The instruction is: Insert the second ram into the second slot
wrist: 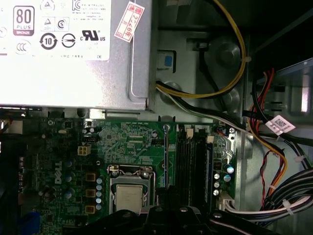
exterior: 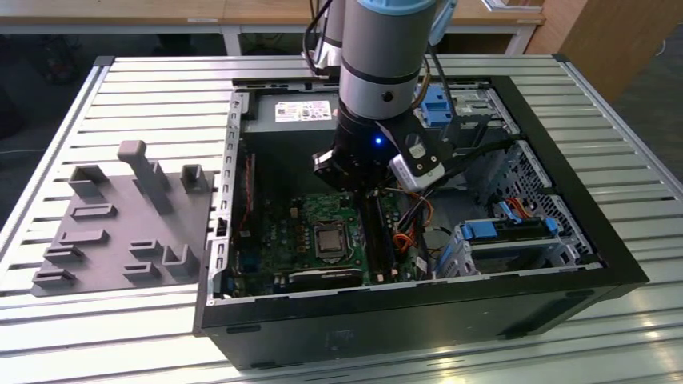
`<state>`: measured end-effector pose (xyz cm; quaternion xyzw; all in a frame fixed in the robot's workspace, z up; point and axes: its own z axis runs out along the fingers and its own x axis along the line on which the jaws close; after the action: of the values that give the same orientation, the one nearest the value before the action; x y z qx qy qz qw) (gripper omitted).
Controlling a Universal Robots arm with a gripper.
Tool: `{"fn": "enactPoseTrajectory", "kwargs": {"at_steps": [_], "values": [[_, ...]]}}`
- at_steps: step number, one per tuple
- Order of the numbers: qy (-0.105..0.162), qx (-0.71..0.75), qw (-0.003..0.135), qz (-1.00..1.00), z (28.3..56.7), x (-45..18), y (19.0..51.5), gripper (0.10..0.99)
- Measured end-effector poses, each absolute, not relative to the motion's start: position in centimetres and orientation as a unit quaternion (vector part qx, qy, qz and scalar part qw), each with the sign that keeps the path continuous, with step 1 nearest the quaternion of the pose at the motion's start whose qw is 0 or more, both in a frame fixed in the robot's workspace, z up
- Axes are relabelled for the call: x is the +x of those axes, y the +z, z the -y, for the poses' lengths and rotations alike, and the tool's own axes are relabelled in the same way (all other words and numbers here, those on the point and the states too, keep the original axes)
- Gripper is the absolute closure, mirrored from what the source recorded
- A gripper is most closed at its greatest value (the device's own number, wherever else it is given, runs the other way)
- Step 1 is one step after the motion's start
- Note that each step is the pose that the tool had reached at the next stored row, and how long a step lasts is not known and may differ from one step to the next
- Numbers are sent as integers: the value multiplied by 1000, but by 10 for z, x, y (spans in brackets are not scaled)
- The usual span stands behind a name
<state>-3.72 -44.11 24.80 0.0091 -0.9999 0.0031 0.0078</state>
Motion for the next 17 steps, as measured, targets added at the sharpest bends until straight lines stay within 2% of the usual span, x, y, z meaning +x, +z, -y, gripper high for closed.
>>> {"fn": "enactPoseTrajectory", "kwargs": {"at_steps": [17], "values": [[3,9,8,1000,443,-38,248,973]]}}
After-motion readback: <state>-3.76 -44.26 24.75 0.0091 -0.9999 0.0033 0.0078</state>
